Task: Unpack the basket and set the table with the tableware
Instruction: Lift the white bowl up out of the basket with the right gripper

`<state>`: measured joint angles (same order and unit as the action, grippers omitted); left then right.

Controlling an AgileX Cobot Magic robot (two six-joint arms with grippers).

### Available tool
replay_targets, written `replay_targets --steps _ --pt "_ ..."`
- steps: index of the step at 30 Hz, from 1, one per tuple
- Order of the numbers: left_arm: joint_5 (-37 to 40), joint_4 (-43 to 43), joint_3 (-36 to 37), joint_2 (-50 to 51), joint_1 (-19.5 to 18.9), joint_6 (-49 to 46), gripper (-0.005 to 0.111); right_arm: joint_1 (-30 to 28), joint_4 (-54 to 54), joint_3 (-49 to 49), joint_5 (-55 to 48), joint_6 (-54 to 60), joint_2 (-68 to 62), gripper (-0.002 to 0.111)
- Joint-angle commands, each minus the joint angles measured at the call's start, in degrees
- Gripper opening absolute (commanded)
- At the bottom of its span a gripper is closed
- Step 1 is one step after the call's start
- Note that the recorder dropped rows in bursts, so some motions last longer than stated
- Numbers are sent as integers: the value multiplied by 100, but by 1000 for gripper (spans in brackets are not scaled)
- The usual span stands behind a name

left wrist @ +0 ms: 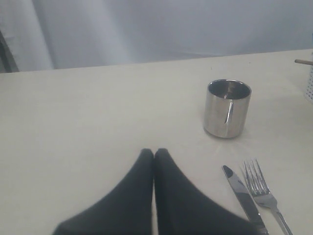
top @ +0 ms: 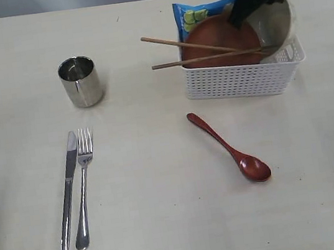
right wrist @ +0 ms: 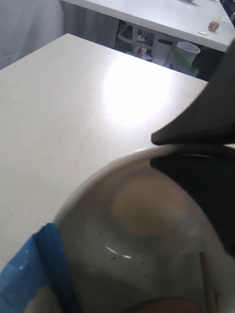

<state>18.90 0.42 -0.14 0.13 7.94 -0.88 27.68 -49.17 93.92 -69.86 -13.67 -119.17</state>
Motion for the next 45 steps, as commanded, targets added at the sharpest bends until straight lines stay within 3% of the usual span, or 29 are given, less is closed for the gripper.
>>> replay_targets --steps 1,45 --pt "-50 -9 14 -13 43 26 0 -9 -355 -7 -10 18 28 0" --pt "-50 -9 14 -13 43 26 0 -20 -563 -7 -10 311 247 0"
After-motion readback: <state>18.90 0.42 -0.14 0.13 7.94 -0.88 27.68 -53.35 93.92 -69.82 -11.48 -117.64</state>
